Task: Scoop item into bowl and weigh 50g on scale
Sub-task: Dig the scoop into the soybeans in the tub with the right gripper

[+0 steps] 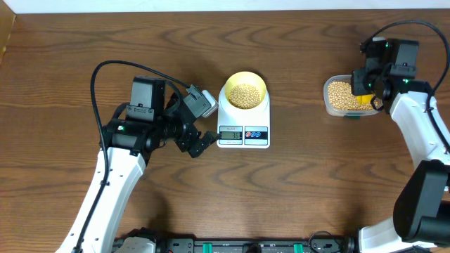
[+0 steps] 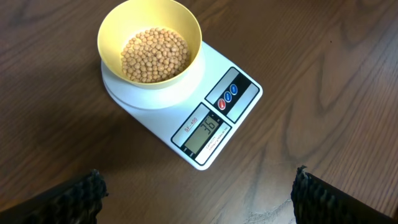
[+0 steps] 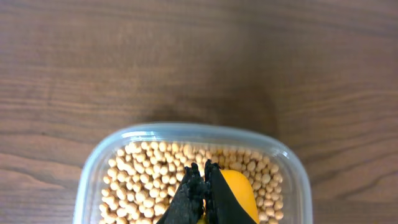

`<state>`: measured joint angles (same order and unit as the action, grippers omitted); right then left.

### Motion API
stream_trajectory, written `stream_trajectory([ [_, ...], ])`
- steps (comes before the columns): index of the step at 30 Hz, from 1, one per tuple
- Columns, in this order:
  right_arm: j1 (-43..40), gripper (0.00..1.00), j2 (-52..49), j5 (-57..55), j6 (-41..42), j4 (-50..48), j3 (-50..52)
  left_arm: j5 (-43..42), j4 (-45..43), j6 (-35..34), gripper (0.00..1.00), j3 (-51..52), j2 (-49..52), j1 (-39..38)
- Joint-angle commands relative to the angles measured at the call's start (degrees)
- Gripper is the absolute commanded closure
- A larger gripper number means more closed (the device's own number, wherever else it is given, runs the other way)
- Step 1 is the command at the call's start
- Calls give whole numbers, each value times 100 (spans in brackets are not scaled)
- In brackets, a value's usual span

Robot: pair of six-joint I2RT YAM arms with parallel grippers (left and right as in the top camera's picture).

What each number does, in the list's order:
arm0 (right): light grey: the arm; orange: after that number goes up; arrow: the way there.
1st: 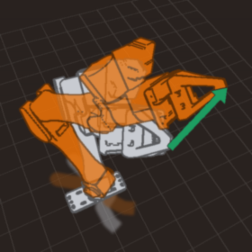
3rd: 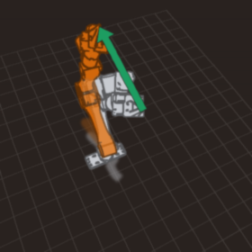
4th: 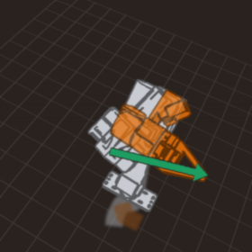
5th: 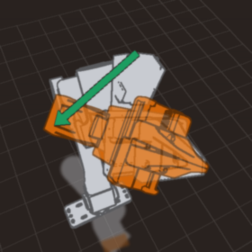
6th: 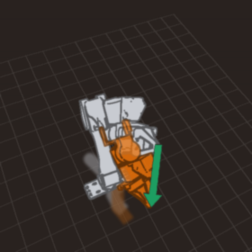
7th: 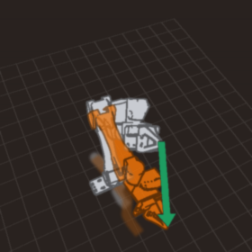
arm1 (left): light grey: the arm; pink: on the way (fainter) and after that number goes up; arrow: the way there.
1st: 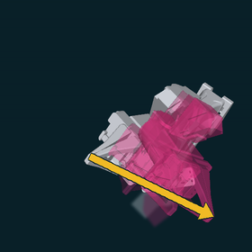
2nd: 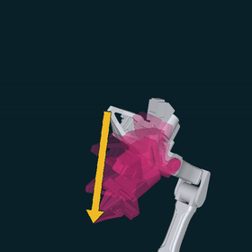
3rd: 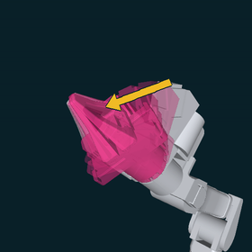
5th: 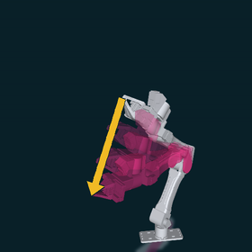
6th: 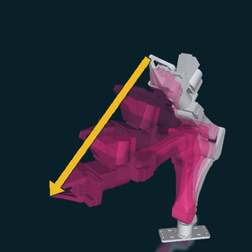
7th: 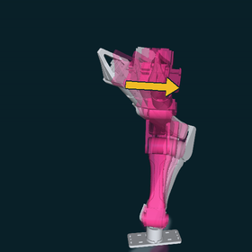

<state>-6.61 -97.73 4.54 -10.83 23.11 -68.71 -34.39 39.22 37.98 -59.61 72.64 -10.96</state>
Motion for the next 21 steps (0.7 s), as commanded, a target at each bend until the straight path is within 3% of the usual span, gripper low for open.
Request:
stream_trajectory([
  [1, 2, 99, 11, -96, -9, -48, 214, -74, 20, 81, 2, 44, 35, 24],
  [21, -251, 99, 11, 1172, 1202, -291, 284, -74, 20, 81, 2, 42, 35, 24],
])
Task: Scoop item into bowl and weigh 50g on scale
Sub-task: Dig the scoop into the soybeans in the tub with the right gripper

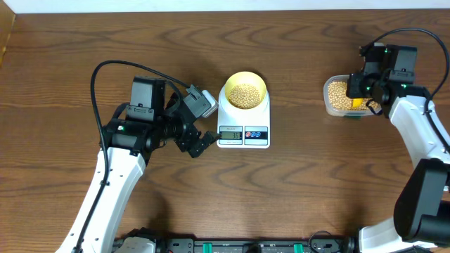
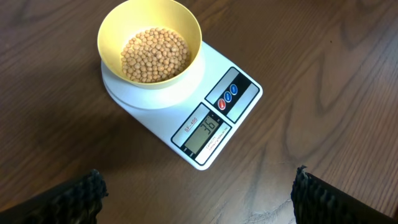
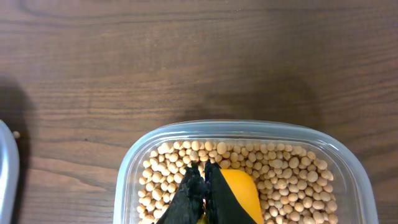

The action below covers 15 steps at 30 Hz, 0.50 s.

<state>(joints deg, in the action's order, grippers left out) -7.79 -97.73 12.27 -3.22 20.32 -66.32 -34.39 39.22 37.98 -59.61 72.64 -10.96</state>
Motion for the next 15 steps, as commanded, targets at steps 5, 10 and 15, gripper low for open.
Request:
stream_trajectory([
  [5, -481, 99, 7, 1091, 774, -35, 46, -74, 20, 81, 2, 44, 35, 24],
  [10, -693, 99, -133, 1585, 901, -17, 46, -74, 20, 81, 2, 42, 35, 24],
  [15, -680, 99, -461, 1829, 1095, -39, 46, -74, 20, 79, 2, 42, 35, 24],
])
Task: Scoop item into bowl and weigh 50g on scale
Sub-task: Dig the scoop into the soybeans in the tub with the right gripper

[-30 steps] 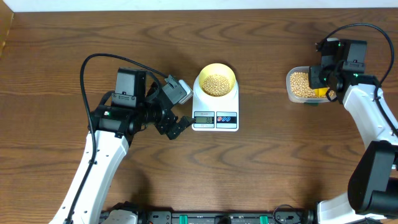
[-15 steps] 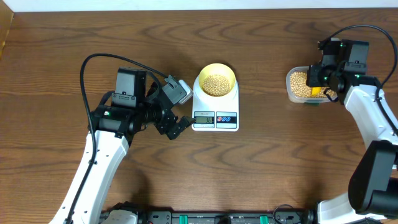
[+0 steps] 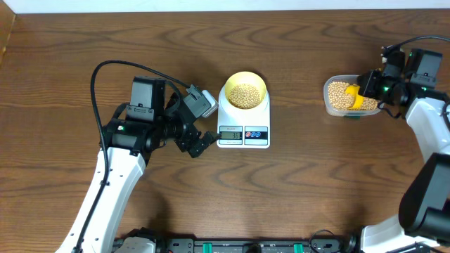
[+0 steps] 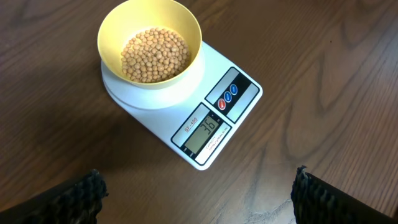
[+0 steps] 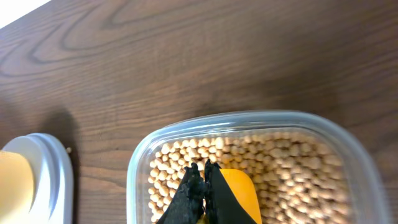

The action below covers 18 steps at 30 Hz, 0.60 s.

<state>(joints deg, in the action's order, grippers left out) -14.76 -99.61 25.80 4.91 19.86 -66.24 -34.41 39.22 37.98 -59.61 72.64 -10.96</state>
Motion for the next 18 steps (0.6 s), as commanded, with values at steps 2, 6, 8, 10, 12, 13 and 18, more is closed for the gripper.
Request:
stream_trajectory([
  [2, 7, 99, -341, 616, 330, -4, 37, -72, 20, 81, 2, 42, 35, 24],
  [6, -35, 99, -348, 634, 348, -4, 37, -72, 20, 81, 2, 42, 35, 24],
  [8, -87, 99, -350, 634, 396, 9, 37, -72, 20, 81, 2, 42, 35, 24],
  [10, -168, 99, -350, 643, 455, 37, 37, -72, 20, 81, 2, 44, 35, 24],
  [12, -269, 99, -350, 787, 455, 46, 37, -72, 20, 79, 2, 42, 35, 24],
  [13, -328, 99, -350, 883, 455, 46, 37, -72, 20, 81, 2, 42, 35, 24],
  [18, -619, 99, -361, 1211, 721, 35, 37, -70, 20, 79, 2, 42, 35, 24],
])
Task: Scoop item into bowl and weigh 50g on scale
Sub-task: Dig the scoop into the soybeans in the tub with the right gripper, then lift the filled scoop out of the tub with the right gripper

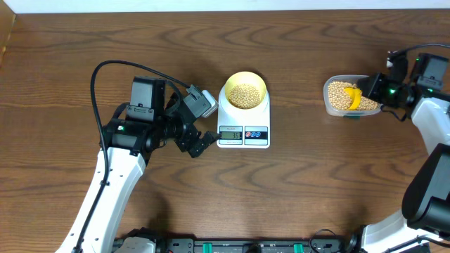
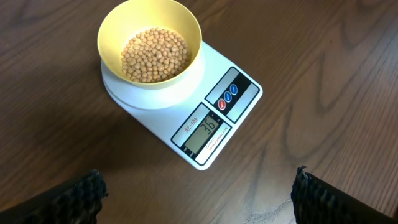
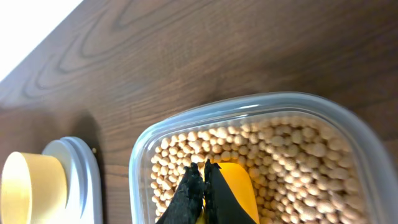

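Note:
A yellow bowl (image 1: pixel 245 92) partly filled with soybeans stands on the white scale (image 1: pixel 243 121), whose display (image 2: pixel 204 131) reads 36. To the right, a clear container (image 1: pixel 342 97) holds soybeans. My right gripper (image 3: pixel 202 168) is shut on a yellow scoop (image 3: pixel 236 190), whose bowl lies in the beans inside the container (image 3: pixel 249 115). My left gripper (image 2: pixel 196 186) hovers open over the table in front of the scale, empty, with its fingers (image 2: pixel 81 193) wide apart.
The dark wooden table (image 1: pixel 316 183) carries only the scale and the container. The left arm (image 1: pixel 133 140) sits just left of the scale. The table's far edge (image 3: pixel 37 37) runs close behind the container.
The right wrist has tilted and swung a little further right, so the scale's edge and the bowl now show at the left of its view. The scoop stays in the beans. Left arm unchanged.
The right gripper held the yellow scoop in the bean container throughout, its wrist shifting rightward and turning from one moment to the following. The left gripper stayed open beside the scale, and the display read 36 all along.

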`<state>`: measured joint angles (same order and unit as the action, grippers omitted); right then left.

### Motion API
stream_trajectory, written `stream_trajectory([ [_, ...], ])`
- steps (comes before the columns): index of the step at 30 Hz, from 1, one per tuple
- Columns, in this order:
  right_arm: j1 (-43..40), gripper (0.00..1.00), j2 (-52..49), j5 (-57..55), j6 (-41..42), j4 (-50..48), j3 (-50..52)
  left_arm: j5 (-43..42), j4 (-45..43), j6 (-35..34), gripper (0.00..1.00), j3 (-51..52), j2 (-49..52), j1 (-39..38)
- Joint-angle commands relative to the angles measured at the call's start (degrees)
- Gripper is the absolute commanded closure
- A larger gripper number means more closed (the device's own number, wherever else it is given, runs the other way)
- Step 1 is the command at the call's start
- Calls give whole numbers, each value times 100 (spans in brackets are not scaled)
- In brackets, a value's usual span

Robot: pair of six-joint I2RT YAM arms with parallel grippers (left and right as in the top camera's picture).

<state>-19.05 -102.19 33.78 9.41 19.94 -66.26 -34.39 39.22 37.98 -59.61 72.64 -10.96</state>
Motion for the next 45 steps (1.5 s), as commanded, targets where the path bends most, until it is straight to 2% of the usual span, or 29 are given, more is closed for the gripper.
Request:
stream_trajectory([
  [1, -214, 99, -105, 468, 308, 20, 39, -74, 20, 81, 2, 44, 35, 24],
  [11, -376, 99, -107, 723, 501, -59, 39, -74, 20, 81, 2, 42, 35, 24],
  [20, -737, 99, -107, 1233, 1049, -479, 39, -74, 20, 81, 2, 42, 35, 24],
  [32, -1095, 99, -107, 1934, 1213, -695, 39, -74, 20, 79, 2, 42, 35, 24],
  [45, -1259, 99, -107, 2599, 2175, -1029, 39, -74, 20, 81, 2, 42, 35, 24],
])
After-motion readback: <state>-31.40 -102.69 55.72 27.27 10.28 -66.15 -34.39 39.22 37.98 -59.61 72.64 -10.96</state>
